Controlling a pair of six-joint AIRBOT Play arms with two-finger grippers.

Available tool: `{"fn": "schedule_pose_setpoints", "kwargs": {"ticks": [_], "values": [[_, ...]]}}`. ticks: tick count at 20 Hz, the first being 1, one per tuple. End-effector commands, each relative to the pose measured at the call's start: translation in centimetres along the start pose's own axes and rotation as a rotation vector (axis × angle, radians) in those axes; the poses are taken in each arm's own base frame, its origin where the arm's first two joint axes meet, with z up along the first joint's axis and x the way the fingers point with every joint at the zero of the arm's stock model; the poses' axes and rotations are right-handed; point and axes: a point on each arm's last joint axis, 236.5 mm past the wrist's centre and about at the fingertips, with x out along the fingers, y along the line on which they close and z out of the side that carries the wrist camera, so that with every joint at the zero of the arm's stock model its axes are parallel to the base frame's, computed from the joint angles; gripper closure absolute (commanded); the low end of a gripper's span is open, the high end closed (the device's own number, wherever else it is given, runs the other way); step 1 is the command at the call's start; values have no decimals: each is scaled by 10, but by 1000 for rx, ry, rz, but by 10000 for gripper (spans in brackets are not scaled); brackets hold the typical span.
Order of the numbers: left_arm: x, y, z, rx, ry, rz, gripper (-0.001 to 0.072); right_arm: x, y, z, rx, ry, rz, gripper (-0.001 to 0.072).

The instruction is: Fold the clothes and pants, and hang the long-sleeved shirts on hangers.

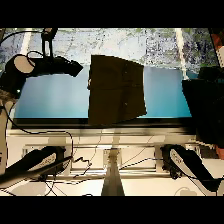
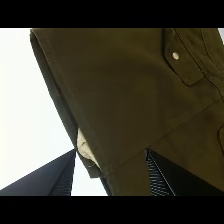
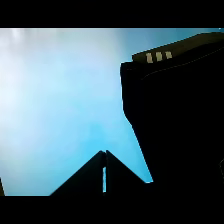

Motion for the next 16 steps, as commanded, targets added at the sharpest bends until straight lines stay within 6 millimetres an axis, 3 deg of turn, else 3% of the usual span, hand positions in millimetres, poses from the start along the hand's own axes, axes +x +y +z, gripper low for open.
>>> {"fn": "schedule_pose_setpoints", "kwargs": {"ticks": [1,8,13,16], "values": [[0,0,1,0,-2,1,210,0,0,0,-1,0,1,667],[0,0,1,0,-2,1,210,0,0,1,-1,-2,1,667],[0,0,1,0,-2,1,209,-1,2,25,-1,-106,6,667],[0,-2,4,-19,-18,-10,210,-2,5,26,-1,-110,20,666]]}}
